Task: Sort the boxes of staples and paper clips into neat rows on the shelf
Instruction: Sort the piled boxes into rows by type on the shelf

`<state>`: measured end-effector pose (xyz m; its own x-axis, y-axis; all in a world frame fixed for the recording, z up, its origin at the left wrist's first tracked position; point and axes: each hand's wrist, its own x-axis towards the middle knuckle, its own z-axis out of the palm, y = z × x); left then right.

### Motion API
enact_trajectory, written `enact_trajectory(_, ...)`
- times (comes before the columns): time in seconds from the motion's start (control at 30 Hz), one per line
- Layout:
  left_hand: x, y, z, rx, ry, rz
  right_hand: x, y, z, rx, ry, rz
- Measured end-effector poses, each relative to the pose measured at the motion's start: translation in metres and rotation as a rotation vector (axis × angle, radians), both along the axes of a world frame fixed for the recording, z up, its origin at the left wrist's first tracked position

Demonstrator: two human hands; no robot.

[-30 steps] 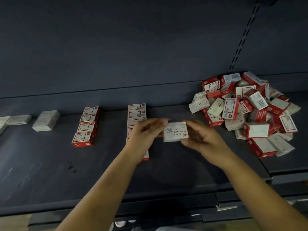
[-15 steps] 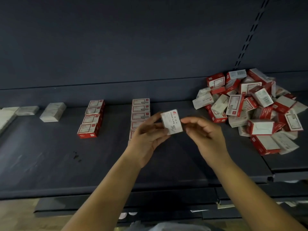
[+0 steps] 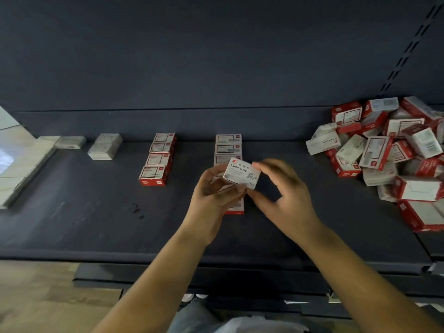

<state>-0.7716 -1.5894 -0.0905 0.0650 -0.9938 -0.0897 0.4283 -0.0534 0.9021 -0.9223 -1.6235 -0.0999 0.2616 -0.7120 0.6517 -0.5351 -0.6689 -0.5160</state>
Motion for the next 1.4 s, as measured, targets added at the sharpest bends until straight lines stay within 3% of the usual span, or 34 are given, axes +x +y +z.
enact_trajectory(0.1,0.028,0.004,-0.001,-0.124,-0.298,-0.019,0.014,-0.002,0.001,0.025,0.0,0.074)
enact_trajectory(0.27,0.091,0.004,-0.001,-0.31,-0.995,-0.041,0.051,0.002,-0.002,0.127,0.047,0.171)
enact_trajectory(0.37,0.131,0.004,0.003,-0.411,-1.183,-0.044,0.084,0.003,-0.002,0.16,0.076,0.196)
enact_trajectory(0.73,0.289,0.006,-0.02,-0.302,-1.24,0.117,0.21,-0.003,0.0,0.18,0.239,0.221)
enact_trajectory(0.9,0.344,-0.008,-0.038,-0.172,-1.444,0.105,0.253,0.0,-0.012,0.242,0.256,0.216)
enact_trajectory(1.23,0.368,-0.037,-0.036,-0.007,-1.537,0.033,0.288,0.007,-0.018,0.238,0.272,0.205)
enact_trajectory(1.4,0.371,-0.048,-0.034,-0.028,-1.557,0.005,0.297,0.008,-0.019,0.219,0.276,0.174)
